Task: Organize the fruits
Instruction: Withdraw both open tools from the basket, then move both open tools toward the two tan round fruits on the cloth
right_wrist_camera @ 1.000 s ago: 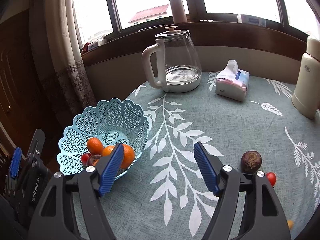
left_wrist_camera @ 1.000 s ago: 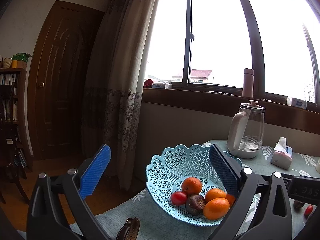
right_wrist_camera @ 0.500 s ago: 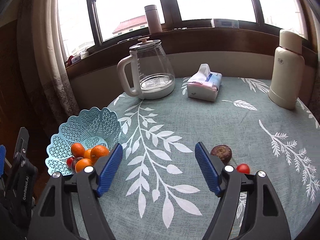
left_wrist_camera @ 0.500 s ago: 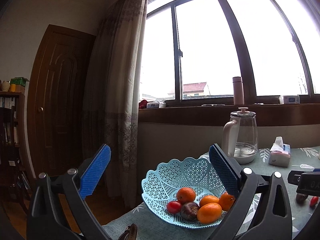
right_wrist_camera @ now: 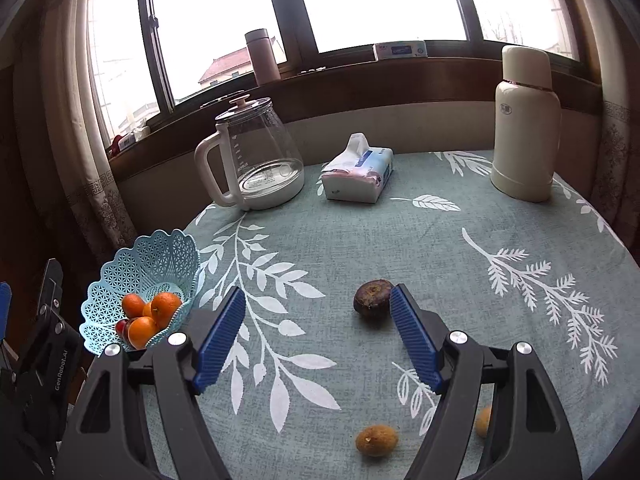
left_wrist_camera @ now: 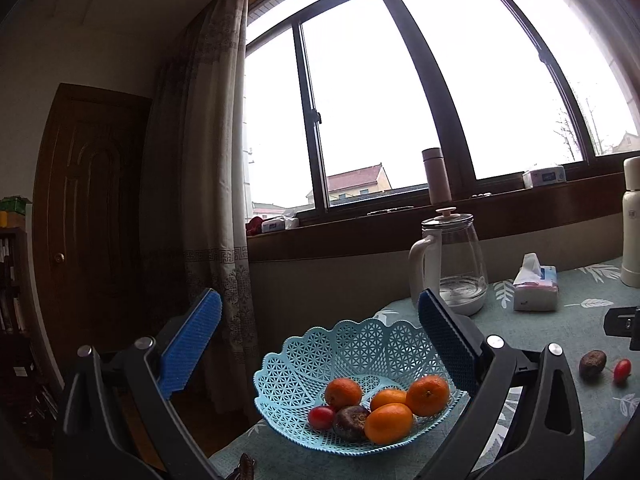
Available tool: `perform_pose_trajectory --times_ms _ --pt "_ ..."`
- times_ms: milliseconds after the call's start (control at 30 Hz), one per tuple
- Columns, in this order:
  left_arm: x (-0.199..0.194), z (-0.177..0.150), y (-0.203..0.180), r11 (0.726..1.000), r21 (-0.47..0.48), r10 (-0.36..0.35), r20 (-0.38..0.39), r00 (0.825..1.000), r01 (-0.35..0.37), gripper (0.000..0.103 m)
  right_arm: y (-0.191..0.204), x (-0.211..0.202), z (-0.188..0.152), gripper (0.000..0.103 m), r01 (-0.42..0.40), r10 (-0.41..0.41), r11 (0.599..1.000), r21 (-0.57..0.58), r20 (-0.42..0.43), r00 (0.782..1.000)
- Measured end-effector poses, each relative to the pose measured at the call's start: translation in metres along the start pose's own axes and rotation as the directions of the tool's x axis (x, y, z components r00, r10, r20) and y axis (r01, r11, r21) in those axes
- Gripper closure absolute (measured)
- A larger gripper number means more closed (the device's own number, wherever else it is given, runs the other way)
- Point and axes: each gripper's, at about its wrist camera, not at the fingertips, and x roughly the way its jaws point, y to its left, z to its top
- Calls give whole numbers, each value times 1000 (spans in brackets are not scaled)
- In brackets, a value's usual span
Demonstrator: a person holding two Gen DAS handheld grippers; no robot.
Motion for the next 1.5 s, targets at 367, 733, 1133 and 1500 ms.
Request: perform_pose_trajectory --times_ms 367,733,1133,1500 --pt "-25 14 -15 996 1 -94 31 995 94 3 -35 -15 -2 28 49 -50 997 65 19 999" --pt "-34 14 -44 940 -6 -341 -78 937 341 3 -64 -27 -7 15 114 -122 985 128 50 991" --pt "-34 13 -55 895 -33 -445 -152 883 445 3 -83 -39 -8 6 148 -158 979 140 62 985" --pt "-28 8 -64 841 -107 -540 -237 808 531 3 -111 -51 -16 5 197 -206 968 154 43 978"
